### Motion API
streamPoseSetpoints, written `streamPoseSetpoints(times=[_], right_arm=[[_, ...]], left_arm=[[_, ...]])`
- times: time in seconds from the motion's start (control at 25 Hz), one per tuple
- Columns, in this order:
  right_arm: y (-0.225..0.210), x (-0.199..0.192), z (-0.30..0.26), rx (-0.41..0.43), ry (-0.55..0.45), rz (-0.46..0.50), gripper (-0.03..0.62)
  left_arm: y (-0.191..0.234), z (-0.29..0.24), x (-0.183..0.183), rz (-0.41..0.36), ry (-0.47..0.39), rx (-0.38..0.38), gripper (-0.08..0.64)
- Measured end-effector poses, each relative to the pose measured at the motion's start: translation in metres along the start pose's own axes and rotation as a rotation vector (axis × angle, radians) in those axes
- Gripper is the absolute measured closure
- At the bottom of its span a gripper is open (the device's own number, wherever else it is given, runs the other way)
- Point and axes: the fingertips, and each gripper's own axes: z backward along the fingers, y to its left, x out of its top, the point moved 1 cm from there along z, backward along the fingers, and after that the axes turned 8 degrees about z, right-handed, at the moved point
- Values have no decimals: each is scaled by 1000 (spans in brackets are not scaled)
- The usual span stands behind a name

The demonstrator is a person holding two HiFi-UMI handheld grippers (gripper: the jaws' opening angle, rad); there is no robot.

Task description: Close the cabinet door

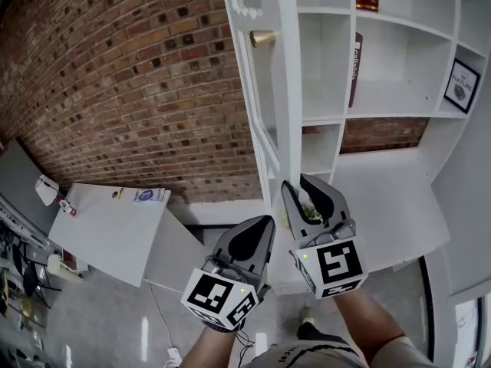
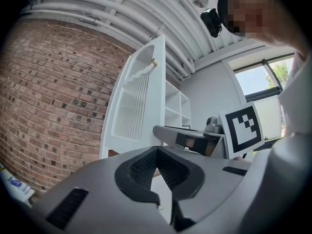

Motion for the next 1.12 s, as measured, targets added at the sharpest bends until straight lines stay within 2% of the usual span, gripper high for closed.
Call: streamPoseSetpoints(times=[0.32,0.44,0.88,1.12], right_arm=[[-45,-15,9,-30,10,10,509],[-72,-24,9,-44,7,-23,511],[-157,-56,-13,-15,4,-119,508],[-195,-71,-33,-1,5,-134,500]], left_arm=[[-19,-45,-6,-3,11,-53,549],[-27,-64,-8,-8,14,-68,549],[-44,-126,-15,-17,38,-92,549],[-45,-157,-11,-20,34,-100,549]])
